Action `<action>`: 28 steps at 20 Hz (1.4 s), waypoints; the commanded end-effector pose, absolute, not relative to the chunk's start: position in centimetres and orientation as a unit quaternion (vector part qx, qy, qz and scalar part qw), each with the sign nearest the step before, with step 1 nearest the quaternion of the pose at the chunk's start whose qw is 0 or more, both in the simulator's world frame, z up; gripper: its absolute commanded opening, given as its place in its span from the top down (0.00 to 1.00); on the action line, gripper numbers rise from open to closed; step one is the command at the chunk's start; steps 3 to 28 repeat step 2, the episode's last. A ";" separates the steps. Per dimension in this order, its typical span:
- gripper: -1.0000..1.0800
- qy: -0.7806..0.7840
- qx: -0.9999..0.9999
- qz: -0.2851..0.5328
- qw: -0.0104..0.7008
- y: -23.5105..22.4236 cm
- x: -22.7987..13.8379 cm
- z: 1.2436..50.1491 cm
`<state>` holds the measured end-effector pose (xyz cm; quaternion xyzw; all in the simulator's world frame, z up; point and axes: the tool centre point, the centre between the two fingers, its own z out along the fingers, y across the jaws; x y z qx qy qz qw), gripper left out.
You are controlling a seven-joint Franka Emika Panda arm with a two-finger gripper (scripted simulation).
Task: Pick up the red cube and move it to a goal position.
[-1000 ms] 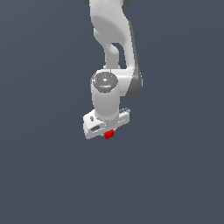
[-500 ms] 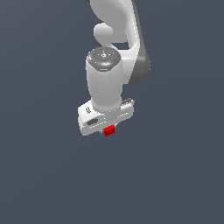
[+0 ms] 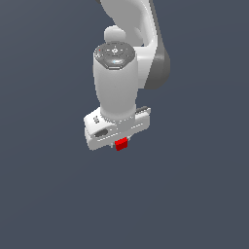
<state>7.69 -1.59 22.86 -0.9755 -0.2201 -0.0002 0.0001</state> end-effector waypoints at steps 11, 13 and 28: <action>1.00 -0.220 -0.975 0.000 0.000 -1.6 7.7 22.7; 1.00 -0.220 -0.975 0.000 0.000 -1.6 7.7 22.7; 1.00 -0.220 -0.975 0.000 0.000 -1.6 7.7 22.7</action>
